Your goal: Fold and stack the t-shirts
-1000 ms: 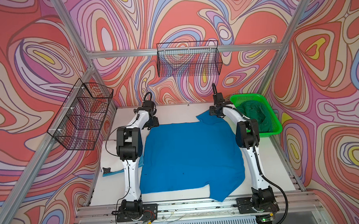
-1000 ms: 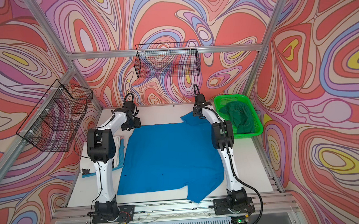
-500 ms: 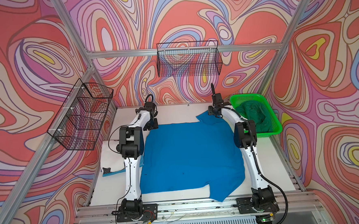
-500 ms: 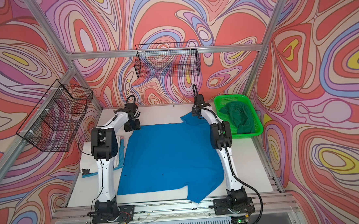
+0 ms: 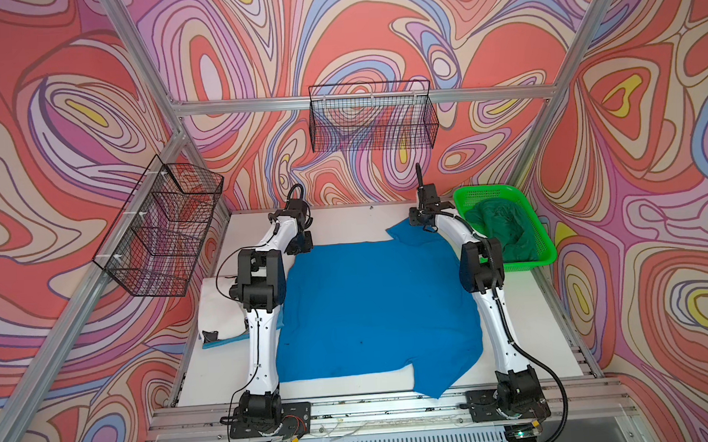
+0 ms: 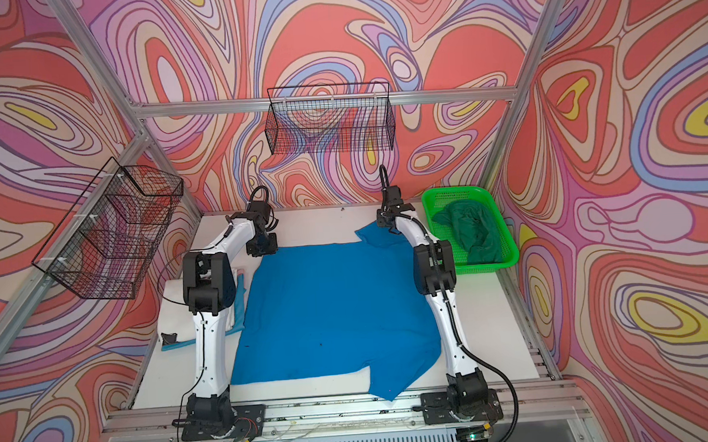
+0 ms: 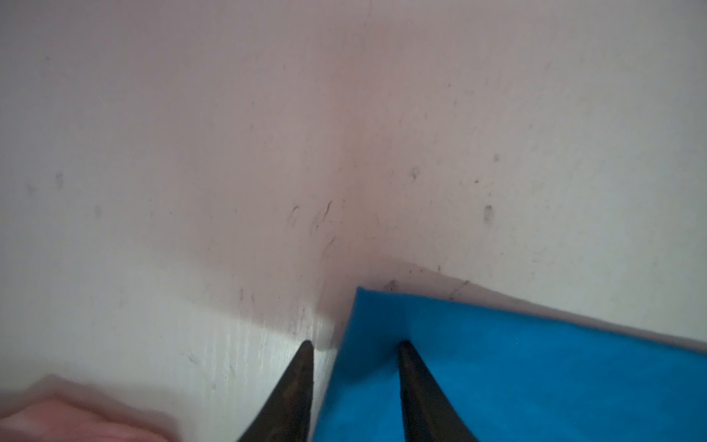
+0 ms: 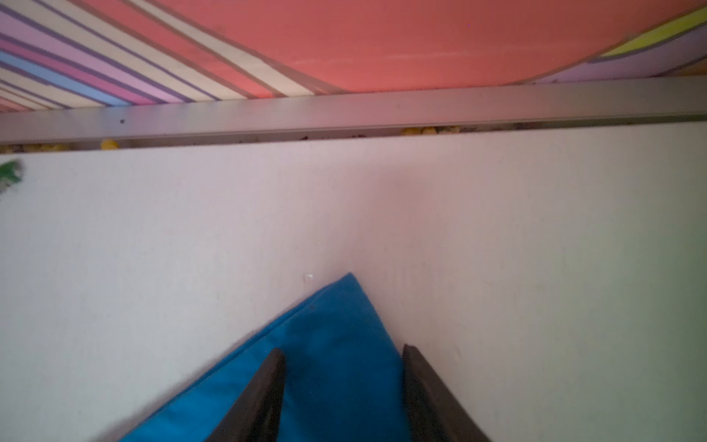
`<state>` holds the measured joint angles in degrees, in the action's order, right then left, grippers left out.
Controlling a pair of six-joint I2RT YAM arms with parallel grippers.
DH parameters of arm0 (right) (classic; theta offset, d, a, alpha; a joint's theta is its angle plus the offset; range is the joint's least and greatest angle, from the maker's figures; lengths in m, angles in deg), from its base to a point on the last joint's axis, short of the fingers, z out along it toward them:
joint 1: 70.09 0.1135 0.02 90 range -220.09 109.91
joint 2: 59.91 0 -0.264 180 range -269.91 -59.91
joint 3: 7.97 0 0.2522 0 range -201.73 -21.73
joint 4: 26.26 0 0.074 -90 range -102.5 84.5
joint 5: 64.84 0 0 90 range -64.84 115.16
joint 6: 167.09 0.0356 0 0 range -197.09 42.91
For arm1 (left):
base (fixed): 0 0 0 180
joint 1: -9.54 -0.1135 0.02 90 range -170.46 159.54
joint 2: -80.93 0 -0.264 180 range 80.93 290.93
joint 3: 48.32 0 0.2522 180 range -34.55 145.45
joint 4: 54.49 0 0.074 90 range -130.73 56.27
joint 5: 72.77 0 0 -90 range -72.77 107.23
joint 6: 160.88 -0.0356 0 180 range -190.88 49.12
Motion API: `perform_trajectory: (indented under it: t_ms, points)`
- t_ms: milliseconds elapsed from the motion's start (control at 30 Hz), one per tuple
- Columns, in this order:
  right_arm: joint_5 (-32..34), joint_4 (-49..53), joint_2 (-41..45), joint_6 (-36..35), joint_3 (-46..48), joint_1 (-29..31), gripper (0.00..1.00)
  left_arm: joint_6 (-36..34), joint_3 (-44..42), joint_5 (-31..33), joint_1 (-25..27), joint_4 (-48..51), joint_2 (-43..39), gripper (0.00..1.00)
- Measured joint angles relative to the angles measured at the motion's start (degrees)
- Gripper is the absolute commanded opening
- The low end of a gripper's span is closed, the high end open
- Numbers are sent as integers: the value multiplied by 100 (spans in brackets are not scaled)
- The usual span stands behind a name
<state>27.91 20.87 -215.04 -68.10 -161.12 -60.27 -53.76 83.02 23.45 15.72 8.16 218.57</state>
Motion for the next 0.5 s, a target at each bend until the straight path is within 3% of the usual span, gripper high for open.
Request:
perform_trajectory:
  t_ms: [167,300,500]
  points:
    - [-107,-4,-15,22,-20,-2,21,-39,17,2,15,2,4,11]
    - [-168,-22,-15,37,-4,-4,1,-63,17,39,20,2,2,3]
    - [-232,-289,212,24,452,-4,0,-111,-256,264,61,-160,-164,0]
